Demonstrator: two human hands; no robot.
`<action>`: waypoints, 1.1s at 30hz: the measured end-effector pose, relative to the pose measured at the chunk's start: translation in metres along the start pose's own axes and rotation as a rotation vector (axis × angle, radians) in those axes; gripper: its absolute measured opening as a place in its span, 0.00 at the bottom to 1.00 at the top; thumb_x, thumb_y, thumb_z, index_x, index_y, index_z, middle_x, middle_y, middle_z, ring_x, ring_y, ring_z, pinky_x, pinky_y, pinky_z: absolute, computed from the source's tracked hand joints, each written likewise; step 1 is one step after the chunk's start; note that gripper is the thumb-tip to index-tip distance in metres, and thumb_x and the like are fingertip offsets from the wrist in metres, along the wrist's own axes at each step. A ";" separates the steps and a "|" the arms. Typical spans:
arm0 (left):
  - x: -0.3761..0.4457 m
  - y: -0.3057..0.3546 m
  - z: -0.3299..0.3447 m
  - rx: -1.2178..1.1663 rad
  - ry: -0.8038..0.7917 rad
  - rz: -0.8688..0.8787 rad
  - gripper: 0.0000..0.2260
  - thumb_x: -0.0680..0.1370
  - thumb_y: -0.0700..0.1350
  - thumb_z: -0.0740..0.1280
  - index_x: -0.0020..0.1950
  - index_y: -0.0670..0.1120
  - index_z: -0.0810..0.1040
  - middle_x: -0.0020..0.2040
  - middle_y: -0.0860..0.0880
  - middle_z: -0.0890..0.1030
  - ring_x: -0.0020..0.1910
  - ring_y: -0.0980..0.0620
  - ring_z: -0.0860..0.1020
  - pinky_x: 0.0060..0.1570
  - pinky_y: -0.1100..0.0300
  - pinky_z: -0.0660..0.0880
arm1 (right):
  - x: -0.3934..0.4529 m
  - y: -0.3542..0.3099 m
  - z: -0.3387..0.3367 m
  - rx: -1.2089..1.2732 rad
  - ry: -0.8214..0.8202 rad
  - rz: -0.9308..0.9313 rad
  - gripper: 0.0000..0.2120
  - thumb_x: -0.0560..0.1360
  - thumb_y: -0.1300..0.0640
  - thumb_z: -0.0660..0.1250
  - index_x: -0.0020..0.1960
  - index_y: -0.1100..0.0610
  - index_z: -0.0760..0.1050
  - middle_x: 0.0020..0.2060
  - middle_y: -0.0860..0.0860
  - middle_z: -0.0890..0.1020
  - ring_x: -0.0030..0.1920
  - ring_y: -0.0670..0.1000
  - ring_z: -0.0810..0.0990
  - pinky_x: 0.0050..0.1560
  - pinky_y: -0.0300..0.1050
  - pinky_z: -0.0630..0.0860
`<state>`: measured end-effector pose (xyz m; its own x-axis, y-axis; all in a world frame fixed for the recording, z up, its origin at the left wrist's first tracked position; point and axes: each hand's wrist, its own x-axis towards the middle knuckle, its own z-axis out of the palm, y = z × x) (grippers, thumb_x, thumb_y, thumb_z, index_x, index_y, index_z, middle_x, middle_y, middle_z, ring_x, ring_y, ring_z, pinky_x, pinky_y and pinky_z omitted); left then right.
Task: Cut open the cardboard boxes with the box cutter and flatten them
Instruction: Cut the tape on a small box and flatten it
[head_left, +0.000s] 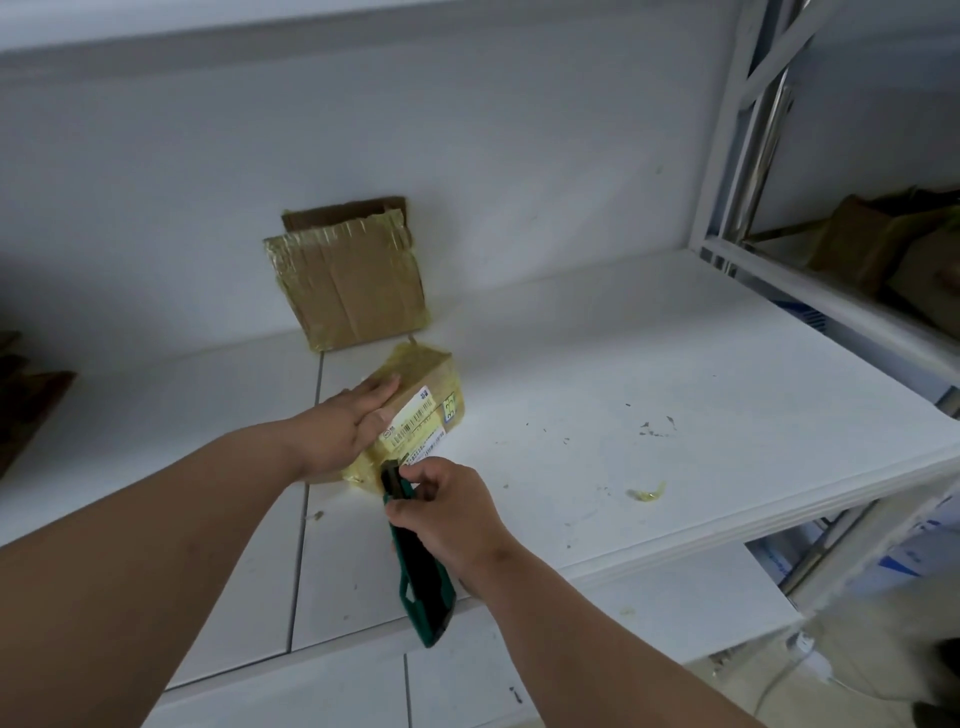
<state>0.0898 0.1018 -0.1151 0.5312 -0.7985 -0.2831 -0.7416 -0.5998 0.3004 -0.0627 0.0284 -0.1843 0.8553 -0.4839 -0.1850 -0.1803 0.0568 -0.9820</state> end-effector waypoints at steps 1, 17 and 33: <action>0.001 0.000 0.000 0.005 0.005 -0.017 0.25 0.85 0.52 0.49 0.80 0.51 0.43 0.81 0.51 0.45 0.79 0.53 0.46 0.73 0.62 0.44 | -0.003 -0.002 0.000 -0.021 -0.023 -0.002 0.17 0.73 0.63 0.72 0.61 0.59 0.78 0.42 0.50 0.79 0.45 0.51 0.80 0.56 0.51 0.80; -0.017 -0.009 -0.019 -0.203 -0.062 -0.168 0.35 0.78 0.50 0.69 0.79 0.60 0.53 0.79 0.61 0.44 0.78 0.52 0.54 0.73 0.55 0.60 | -0.005 -0.011 -0.037 -0.344 0.088 -0.123 0.14 0.76 0.60 0.66 0.60 0.49 0.74 0.34 0.45 0.75 0.34 0.44 0.74 0.37 0.38 0.72; 0.009 0.012 -0.004 -0.026 0.117 0.055 0.27 0.81 0.59 0.58 0.79 0.59 0.54 0.78 0.55 0.61 0.75 0.51 0.63 0.70 0.59 0.62 | -0.009 -0.011 -0.042 -0.653 0.268 -0.416 0.19 0.76 0.61 0.61 0.65 0.50 0.73 0.51 0.50 0.78 0.49 0.53 0.77 0.48 0.50 0.77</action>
<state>0.0874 0.0875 -0.1107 0.5351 -0.8300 -0.1575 -0.7610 -0.5545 0.3367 -0.0887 -0.0045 -0.1703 0.7844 -0.5505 0.2859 -0.1915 -0.6533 -0.7325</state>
